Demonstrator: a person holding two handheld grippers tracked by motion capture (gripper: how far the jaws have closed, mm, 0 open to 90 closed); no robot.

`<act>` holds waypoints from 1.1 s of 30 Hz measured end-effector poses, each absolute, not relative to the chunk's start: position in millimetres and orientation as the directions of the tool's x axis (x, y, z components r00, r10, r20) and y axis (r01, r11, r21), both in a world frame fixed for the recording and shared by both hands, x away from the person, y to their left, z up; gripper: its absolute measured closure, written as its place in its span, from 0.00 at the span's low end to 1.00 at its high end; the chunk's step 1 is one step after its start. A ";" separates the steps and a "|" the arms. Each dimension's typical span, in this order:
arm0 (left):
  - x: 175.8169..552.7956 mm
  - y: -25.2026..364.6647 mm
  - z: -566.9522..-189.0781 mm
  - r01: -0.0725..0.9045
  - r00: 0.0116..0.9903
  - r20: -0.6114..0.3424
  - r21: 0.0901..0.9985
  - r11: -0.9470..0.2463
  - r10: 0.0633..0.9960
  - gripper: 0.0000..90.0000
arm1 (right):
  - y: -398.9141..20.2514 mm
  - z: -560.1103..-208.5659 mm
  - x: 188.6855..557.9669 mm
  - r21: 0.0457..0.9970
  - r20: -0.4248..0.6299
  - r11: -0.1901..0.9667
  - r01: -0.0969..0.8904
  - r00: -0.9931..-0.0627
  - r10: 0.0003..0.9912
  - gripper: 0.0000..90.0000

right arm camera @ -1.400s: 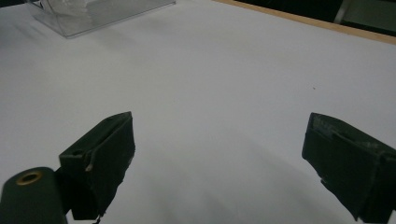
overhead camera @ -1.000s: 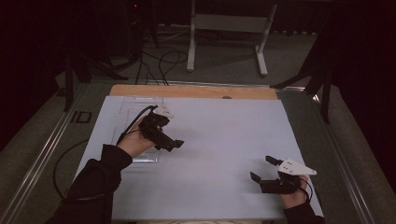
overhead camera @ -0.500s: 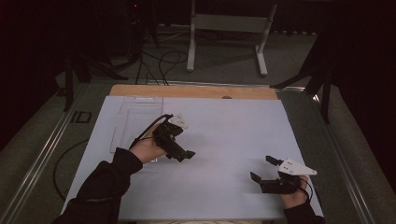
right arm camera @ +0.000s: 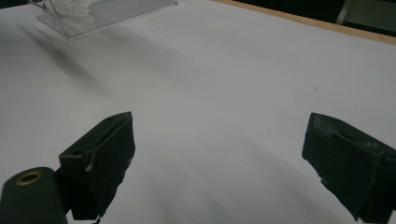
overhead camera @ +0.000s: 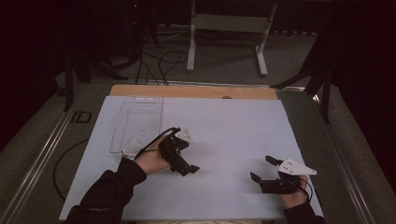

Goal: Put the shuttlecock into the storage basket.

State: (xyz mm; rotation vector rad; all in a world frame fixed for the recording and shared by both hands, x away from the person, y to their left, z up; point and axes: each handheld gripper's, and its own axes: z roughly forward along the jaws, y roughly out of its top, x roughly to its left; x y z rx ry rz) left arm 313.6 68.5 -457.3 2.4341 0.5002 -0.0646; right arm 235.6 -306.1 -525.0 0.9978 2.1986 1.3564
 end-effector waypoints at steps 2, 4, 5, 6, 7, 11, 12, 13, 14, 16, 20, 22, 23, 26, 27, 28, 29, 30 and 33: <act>309.6 67.9 -460.2 0.364 0.930 -0.180 0.582 -0.727 0.321 0.00 | -306.2 -524.9 235.5 0.882 0.051 0.287 0.374 -0.681 0.731 0.11; 303.0 66.8 -463.5 0.346 0.937 -0.167 0.583 -0.735 0.308 0.00 | -306.5 -524.7 235.1 0.881 0.056 0.284 0.378 -0.680 0.731 0.11; 300.4 66.7 -465.1 0.338 0.940 -0.173 0.582 -0.739 0.294 0.00 | -306.8 -524.7 235.2 0.880 0.055 0.285 0.379 -0.680 0.731 0.11; 297.8 66.4 -467.2 0.338 0.940 -0.177 0.583 -0.739 0.291 0.00 | -306.7 -524.8 235.2 0.880 0.060 0.281 0.382 -0.678 0.733 0.11; 295.3 66.4 -468.9 0.337 0.941 -0.178 0.585 -0.737 0.289 0.00 | -306.7 -524.8 235.3 0.880 0.060 0.283 0.382 -0.679 0.732 0.11; 286.2 68.4 -474.6 0.328 0.944 -0.180 0.577 -0.748 0.276 0.00 | -305.9 -524.5 235.0 0.881 0.053 0.287 0.377 -0.681 0.731 0.11; 283.9 69.6 -476.4 0.332 0.943 -0.183 0.573 -0.750 0.278 0.00 | -306.0 -524.4 235.0 0.881 0.053 0.287 0.377 -0.680 0.731 0.11; 281.7 71.1 -478.2 0.334 0.942 -0.187 0.573 -0.749 0.278 0.00 | -306.2 -524.5 234.9 0.881 0.054 0.286 0.377 -0.681 0.731 0.11; 279.6 72.6 -480.0 0.332 0.943 -0.189 0.569 -0.752 0.273 0.00 | -306.3 -524.6 234.9 0.881 0.053 0.287 0.376 -0.681 0.731 0.11; 275.8 75.4 -484.2 0.332 0.943 -0.195 0.566 -0.754 0.268 0.00 | -306.2 -524.9 235.2 0.881 0.054 0.286 0.378 -0.680 0.731 0.11; 271.0 81.3 -491.7 0.345 0.939 -0.212 0.565 -0.749 0.272 0.00 | -305.4 -524.9 235.3 0.880 0.052 0.290 0.376 -0.683 0.728 0.11; 267.7 85.6 -493.2 0.344 0.939 -0.211 0.569 -0.747 0.272 0.00 | -305.5 -524.4 234.8 0.881 0.052 0.288 0.376 -0.682 0.730 0.11; 266.1 87.9 -493.9 0.347 0.938 -0.210 0.569 -0.746 0.276 0.00 | -305.7 -524.3 234.7 0.882 0.054 0.286 0.376 -0.681 0.730 0.11; 262.6 96.0 -496.7 0.360 0.933 -0.212 0.566 -0.742 0.291 0.00 | -306.3 -524.7 235.0 0.880 0.055 0.286 0.378 -0.681 0.730 0.11; 261.9 98.9 -498.0 0.366 0.931 -0.217 0.567 -0.738 0.295 0.00 | -306.0 -524.9 235.2 0.881 0.054 0.287 0.377 -0.682 0.729 0.11; 261.4 101.8 -499.5 0.369 0.929 -0.219 0.564 -0.739 0.297 0.00 | -305.5 -524.8 235.0 0.880 0.054 0.289 0.378 -0.683 0.729 0.11; 260.3 104.4 -501.2 0.375 0.927 -0.221 0.563 -0.736 0.303 0.00 | -305.1 -524.7 235.0 0.880 0.052 0.290 0.376 -0.684 0.727 0.11; 260.1 107.6 -502.4 0.376 0.927 -0.224 0.562 -0.737 0.302 0.00 | -305.0 -524.5 234.9 0.881 0.050 0.292 0.373 -0.686 0.726 0.11; 258.5 117.8 -506.6 0.389 0.921 -0.242 0.580 -0.715 0.305 0.00 | -305.1 -524.9 234.9 0.880 0.043 0.297 0.370 -0.685 0.727 0.11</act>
